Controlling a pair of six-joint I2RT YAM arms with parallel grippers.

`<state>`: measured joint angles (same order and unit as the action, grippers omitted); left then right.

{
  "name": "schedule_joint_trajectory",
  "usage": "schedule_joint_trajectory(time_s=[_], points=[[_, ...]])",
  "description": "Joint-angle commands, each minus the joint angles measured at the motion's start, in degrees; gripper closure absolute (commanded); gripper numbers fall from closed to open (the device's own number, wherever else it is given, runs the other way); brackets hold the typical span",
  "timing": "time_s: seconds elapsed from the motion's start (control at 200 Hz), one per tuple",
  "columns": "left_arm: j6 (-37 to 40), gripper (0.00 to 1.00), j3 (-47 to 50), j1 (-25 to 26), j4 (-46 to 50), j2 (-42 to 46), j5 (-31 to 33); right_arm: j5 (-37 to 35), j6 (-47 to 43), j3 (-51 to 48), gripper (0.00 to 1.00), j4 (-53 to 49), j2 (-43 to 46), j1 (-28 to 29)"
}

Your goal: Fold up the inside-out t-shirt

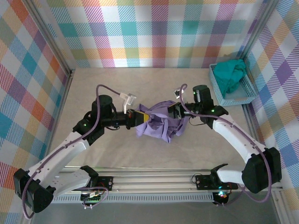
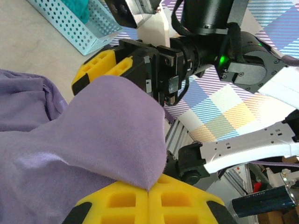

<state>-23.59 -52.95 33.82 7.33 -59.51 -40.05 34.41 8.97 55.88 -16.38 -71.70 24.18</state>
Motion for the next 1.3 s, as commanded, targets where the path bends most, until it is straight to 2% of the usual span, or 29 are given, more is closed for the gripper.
schedule_joint_trajectory(time_s=[0.0, 0.12, 0.22, 0.34, 0.475, 0.605, 0.945, 1.115, 1.255, 1.295], points=[[-2.6, 1.00, -2.1, -0.7, -1.4, -2.2, -1.5, -5.6, -2.6, 0.0, 0.63, -5.3, 4.1, 0.5], [-4.0, 1.00, -3.1, -0.8, -1.0, -3.5, 1.2, -8.0, -4.4, -1.2, 0.57, -9.4, 8.7, 1.2], [-4.5, 1.00, -3.7, -0.9, -0.4, -4.2, 3.3, -4.4, -3.8, -4.6, 0.54, -9.0, 13.2, 2.1], [-5.3, 1.00, -4.4, -1.0, -0.4, -5.4, 3.8, 0.4, -0.2, -9.8, 0.55, -3.3, 15.7, 4.1], [-5.7, 1.00, -4.5, -1.0, -0.8, -6.0, 3.3, 1.0, 3.0, -12.8, 0.56, 4.7, 13.0, 7.0], [-5.6, 1.00, -4.5, -1.0, -0.7, -6.0, 3.0, -2.5, 3.8, -11.9, 0.54, 8.6, 9.0, 9.2], [-5.3, 1.00, -3.9, -1.0, -0.5, -5.5, 2.8, -10.2, 5.9, -10.4, 0.57, 10.8, 4.9, 9.3], [-5.0, 1.00, -3.8, -1.0, -0.7, -5.4, 2.4, -9.8, 7.9, -10.4, 0.64, 13.4, 3.1, 9.3], [-3.8, 1.00, -3.7, -1.0, 1.0, -5.5, 4.5, -9.8, 9.0, -10.6, 0.91, 15.7, 4.7, 9.0], [-3.5, 1.00, -3.6, -1.1, 1.9, -5.4, 6.0, -7.9, 9.1, -11.2, 0.97, 17.3, 6.2, 8.2]])
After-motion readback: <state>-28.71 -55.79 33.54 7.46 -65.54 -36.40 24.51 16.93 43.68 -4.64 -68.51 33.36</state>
